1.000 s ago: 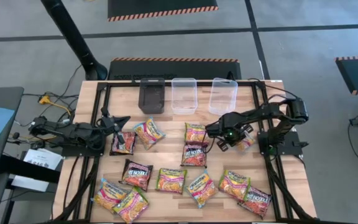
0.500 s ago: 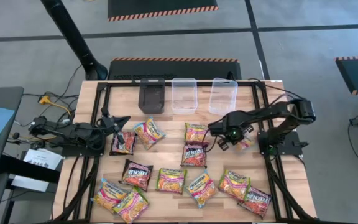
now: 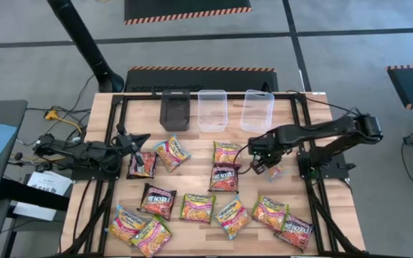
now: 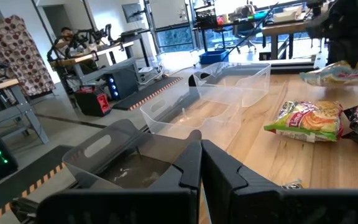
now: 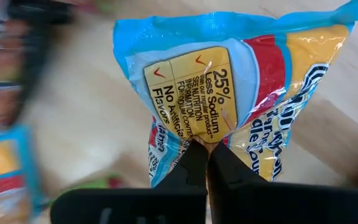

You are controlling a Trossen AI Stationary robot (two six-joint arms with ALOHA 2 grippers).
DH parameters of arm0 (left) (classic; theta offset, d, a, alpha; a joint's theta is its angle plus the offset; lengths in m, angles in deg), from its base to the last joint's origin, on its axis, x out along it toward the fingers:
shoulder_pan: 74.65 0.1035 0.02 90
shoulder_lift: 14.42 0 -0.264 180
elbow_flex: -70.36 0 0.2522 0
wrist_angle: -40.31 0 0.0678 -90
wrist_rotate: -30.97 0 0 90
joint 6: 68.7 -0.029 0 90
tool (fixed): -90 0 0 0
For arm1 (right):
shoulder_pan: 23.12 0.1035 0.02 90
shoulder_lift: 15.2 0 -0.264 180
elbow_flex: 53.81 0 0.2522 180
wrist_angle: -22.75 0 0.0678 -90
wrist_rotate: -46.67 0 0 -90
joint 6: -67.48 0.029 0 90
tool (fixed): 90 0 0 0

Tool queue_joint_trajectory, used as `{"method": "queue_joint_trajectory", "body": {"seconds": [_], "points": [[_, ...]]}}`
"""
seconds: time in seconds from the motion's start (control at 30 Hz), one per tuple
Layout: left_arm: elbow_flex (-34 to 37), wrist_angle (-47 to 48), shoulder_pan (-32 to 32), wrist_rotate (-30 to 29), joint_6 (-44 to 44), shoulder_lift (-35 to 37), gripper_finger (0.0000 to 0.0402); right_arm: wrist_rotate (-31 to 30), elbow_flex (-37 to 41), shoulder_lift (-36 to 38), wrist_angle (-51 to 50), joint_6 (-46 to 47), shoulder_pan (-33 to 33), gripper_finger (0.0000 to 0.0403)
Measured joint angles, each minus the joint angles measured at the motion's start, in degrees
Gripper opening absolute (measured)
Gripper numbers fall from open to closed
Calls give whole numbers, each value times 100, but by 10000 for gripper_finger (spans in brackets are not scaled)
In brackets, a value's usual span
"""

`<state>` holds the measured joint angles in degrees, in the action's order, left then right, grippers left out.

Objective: Sort Maruchan noodles
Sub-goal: Put the blue noodle pack into the right transparent bin

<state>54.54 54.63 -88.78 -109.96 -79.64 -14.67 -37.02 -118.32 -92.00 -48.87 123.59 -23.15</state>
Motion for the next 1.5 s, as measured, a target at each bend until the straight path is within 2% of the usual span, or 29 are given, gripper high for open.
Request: {"method": "queue_joint_trajectory", "body": {"seconds": [0.37,0.67,0.97,1.27,1.5], "points": [[0,0,-2,-2,0,0,0,-117,-4,1122,2020,-25,423,4],[0,0,-1,0,0,-2,0,-481,-9,1574,3121,-814,97,5],[0,0,-1,-2,0,-1,0,-494,-19,1686,3763,-2027,-634,7],[0,0,-1,0,0,0,0,-518,-17,1693,3789,-3795,-1716,7],[0,0,0,-1,0,0,0,-1123,-17,1691,3786,-5548,-2663,8]]}}
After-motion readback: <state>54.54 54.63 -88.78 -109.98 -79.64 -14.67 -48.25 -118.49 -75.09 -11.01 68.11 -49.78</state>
